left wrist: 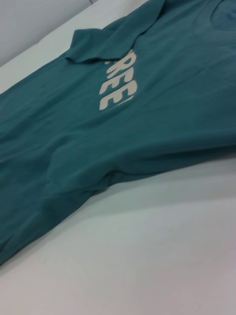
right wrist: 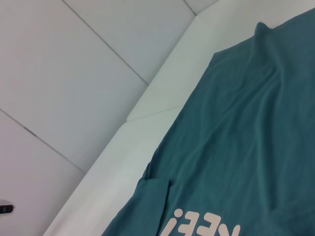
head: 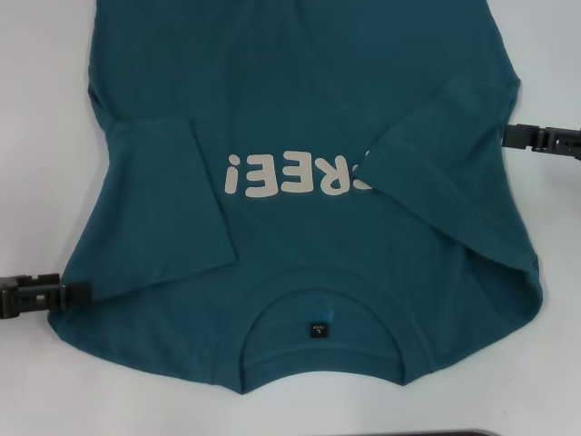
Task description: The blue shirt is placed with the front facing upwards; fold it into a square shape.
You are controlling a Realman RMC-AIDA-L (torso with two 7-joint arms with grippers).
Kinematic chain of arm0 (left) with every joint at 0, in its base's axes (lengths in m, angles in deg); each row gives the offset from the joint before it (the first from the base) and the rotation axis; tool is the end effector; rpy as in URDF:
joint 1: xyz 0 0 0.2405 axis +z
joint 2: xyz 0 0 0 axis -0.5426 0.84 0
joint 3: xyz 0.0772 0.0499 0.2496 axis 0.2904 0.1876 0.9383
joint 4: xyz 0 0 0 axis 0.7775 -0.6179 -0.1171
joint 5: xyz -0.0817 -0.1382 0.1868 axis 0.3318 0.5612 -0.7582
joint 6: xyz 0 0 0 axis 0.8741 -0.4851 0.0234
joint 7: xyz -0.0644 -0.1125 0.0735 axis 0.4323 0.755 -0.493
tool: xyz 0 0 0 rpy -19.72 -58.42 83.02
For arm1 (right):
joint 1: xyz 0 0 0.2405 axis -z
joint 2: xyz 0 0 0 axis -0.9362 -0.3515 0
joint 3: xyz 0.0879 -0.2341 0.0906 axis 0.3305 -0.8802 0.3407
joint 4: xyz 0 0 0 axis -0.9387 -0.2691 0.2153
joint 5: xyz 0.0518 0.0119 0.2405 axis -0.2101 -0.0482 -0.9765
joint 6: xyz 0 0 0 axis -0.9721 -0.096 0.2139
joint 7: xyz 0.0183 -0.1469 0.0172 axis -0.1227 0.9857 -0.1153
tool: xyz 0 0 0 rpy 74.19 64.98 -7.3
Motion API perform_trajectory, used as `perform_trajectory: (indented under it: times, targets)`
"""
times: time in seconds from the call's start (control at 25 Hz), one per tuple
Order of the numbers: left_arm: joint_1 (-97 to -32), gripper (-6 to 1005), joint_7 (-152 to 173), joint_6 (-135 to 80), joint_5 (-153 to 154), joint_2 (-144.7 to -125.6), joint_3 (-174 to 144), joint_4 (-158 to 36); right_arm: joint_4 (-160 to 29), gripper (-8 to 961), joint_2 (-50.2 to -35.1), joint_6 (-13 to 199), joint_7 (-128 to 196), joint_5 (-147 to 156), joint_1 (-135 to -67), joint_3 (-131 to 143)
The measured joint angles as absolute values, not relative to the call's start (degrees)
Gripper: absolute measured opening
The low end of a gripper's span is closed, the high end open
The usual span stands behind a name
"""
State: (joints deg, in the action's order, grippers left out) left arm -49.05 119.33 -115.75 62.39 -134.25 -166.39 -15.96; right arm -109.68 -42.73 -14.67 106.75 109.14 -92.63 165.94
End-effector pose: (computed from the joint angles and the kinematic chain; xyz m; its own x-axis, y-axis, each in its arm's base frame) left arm -0.4024 0.2667 0.0482 0.3717 0.8637 0.3405 0.9212 -0.3885 -0.0201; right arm 0.3538 0.3208 0.0739 0.3734 -0.7404 -0.5589 -0.8612 -0.5007 0.0880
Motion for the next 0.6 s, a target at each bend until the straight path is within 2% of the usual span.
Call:
perform_trajectory:
  times: [0.6]
  targets:
    - [-50.3, 903, 119.4, -122.1, 60.9, -134.3, -166.3, -15.5, -109.7, 709, -42.66, -14.4, 106.7, 109.1, -92.7, 166.3]
